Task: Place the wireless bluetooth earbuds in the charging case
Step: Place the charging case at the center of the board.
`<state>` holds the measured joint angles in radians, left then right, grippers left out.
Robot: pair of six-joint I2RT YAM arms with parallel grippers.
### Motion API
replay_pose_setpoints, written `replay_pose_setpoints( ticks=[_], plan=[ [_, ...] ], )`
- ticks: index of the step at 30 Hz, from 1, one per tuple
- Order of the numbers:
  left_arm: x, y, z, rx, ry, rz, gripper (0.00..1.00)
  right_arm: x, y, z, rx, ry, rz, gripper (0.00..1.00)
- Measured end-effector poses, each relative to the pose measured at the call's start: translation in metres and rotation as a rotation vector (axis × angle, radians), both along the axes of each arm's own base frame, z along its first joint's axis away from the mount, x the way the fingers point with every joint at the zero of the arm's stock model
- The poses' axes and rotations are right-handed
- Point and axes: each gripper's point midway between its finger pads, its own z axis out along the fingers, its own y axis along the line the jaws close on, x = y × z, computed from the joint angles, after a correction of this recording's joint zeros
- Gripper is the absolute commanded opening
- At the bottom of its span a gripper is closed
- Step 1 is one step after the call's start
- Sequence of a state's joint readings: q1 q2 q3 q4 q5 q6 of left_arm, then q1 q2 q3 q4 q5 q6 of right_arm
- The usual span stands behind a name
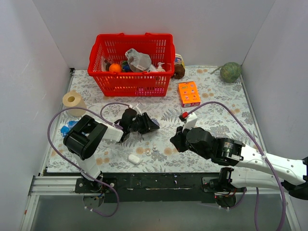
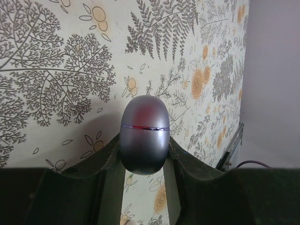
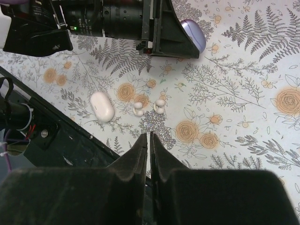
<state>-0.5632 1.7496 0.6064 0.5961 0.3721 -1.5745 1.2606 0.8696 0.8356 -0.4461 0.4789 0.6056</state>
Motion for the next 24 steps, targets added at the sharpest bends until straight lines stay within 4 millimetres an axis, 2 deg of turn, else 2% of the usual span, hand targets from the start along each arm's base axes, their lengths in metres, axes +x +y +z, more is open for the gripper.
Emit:
replay_pose_setpoints(
  ticks=[3, 7, 9, 17, 22, 23, 24],
  plan=[
    [0.001, -0.003, 0.0, -0.005, 0.011, -0.015, 0.37, 0.0, -0.001, 0.004, 0.013, -0.006, 0.001, 0.15],
    [0.003, -0.003, 0.002, -0.007, 0.01, -0.023, 0.47, -0.001, -0.001, 0.008, 0.029, -0.011, 0.004, 0.17],
    [0.002, 0.0, -0.001, 0.006, 0.023, -0.022, 0.57, -0.001, -0.001, 0.008, 0.031, -0.011, 0.004, 0.17],
    [-0.004, 0.014, 0.003, 0.047, 0.036, -0.017, 0.65, -0.001, -0.001, 0.008, 0.031, -0.011, 0.004, 0.19],
    [-0.01, 0.031, 0.027, 0.112, 0.007, 0.004, 0.7, -0.001, -0.002, 0.011, 0.041, -0.015, 0.003, 0.21],
    [-0.012, 0.035, 0.039, 0.121, -0.012, 0.017, 0.81, -0.001, -0.003, 0.011, 0.042, -0.017, 0.0, 0.22],
    [-0.012, 0.04, 0.053, 0.123, -0.043, 0.04, 0.89, 0.0, -0.003, 0.011, 0.048, -0.021, -0.003, 0.23]
  ],
)
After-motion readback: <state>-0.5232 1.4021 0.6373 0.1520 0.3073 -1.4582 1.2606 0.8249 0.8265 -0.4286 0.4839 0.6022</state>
